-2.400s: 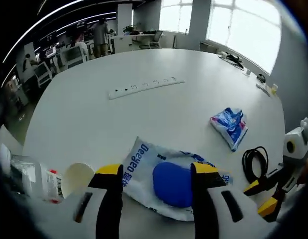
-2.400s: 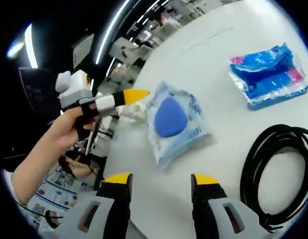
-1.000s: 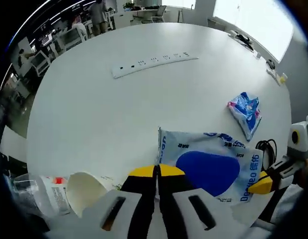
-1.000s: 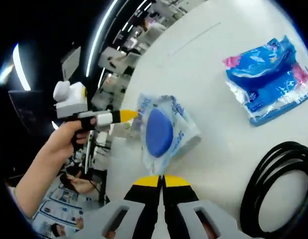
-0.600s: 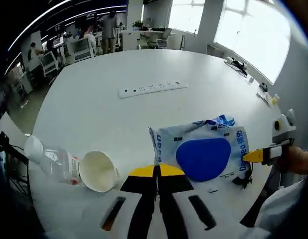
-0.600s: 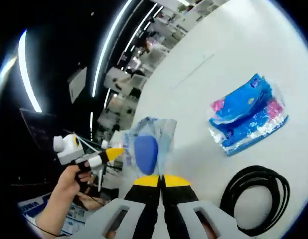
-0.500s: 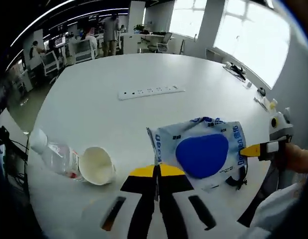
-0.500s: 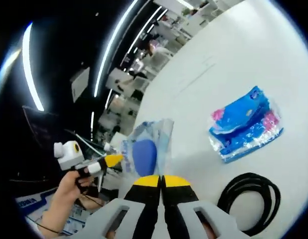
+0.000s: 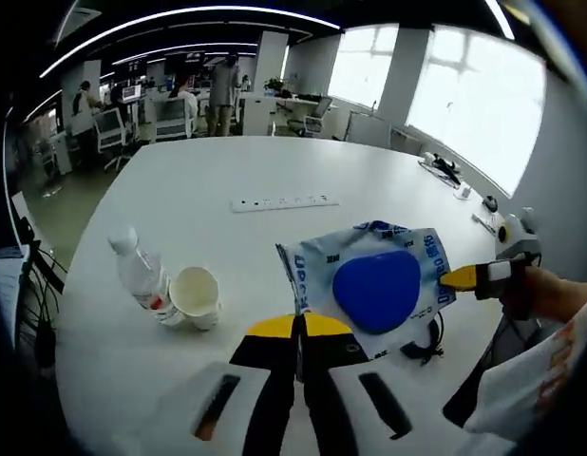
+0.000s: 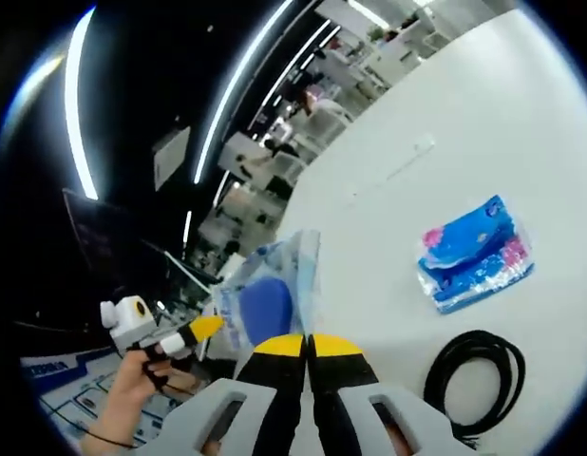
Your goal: Arrange the tabletop items into an orderly group along one side of the table until the central work area is clear of visible clutter.
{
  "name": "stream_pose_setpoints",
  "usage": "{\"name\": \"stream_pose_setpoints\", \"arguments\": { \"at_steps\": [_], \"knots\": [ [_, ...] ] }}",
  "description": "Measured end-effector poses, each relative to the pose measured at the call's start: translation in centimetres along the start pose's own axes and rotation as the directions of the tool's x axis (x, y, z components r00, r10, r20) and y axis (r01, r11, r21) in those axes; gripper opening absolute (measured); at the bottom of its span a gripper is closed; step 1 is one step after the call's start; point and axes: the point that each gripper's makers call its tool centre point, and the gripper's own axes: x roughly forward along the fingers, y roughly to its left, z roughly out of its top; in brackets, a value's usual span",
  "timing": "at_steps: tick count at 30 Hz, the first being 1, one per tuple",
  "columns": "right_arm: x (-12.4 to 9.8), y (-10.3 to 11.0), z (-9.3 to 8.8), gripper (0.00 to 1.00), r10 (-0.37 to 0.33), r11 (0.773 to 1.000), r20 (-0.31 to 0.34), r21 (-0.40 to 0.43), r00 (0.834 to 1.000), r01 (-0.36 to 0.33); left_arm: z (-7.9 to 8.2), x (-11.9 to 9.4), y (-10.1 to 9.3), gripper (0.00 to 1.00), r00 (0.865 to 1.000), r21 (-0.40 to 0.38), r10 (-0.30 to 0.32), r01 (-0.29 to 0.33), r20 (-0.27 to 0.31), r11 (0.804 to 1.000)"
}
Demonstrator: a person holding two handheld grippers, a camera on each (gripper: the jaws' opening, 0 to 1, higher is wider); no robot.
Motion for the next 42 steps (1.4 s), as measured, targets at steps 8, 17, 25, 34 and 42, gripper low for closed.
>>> {"name": "stream_pose_setpoints", "arguments": {
  "at_steps": [8,17,25,34,42],
  "knots": [
    [-0.1,0.4,0.2,0.0,0.013,1.0,0.001,-0.001,1.0,-0.013,-0.3,-0.6,-0.2,0.0,1.0,0.005,0.005,-0.005,0.012,1.0],
    [0.3,0.0,0.7,0.0,0.016,1.0,-0.001,-0.01,1.0,-0.016,0.2,0.0,-0.2,0.0,1.0,0.01,0.006,-0.006,0.017,1.0],
    [1.1,-0.8,1.1,0.0,0.01,1.0,-0.01,0.0,1.0,-0.01,0.2,0.8,0.0,0.0,1.0,0.011,0.002,-0.002,0.002,1.0],
    [2.2,-2.4,1.3,0.0,-0.022,1.0,-0.022,-0.012,1.0,0.022,-0.6,2.8,0.6,0.0,0.999,0.013,-0.005,0.005,-0.041,1.0],
    [4.0,-4.0,1.5,0.0,-0.082,0.995,-0.031,-0.058,0.996,0.08,-1.5,5.4,1.7,0.0,0.996,-0.005,0.001,-0.002,-0.087,1.0]
  ]
}}
